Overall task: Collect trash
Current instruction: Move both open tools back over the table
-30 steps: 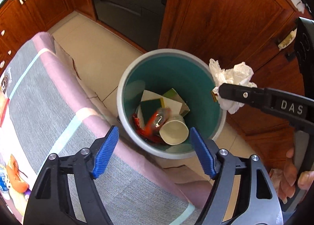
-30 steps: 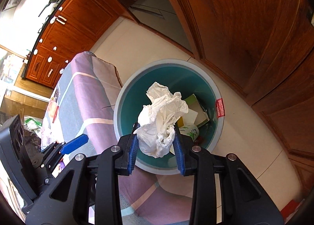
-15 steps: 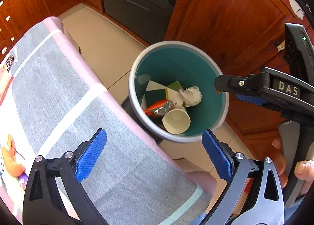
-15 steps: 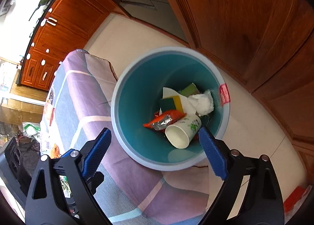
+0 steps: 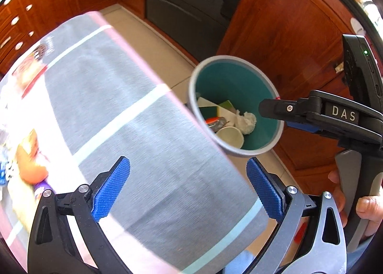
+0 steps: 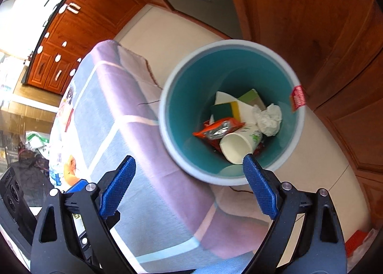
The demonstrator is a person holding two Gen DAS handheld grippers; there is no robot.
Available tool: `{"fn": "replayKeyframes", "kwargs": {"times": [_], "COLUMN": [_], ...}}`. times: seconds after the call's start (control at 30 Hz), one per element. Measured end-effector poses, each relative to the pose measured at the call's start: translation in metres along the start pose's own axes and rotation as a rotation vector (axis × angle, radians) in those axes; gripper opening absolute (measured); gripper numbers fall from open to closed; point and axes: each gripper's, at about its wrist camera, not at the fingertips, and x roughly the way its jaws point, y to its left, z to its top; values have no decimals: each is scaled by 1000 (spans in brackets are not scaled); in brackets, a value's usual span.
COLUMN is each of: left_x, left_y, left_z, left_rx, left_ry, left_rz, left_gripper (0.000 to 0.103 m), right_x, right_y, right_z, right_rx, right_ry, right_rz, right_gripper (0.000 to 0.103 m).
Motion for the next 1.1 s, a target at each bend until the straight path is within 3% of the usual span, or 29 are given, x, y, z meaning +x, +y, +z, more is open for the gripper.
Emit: {"fn": "replayKeyframes", "kwargs": {"times": [0.73, 1.1], "left_x": [-88, -73], "left_y": [182, 224], "left_z": [-83, -100], "left_rx": [-347, -464], "left_ry": [-166, -136], "left_rz": [132, 94], "left_gripper": [98, 96], "right_x": [42, 72], "right_y": [158, 203], "right_z": [-61, -76], "right_rx": [-255, -322], "right_ry": [118, 187], "right_rz": [20, 22], "right_gripper": [87, 87]}}
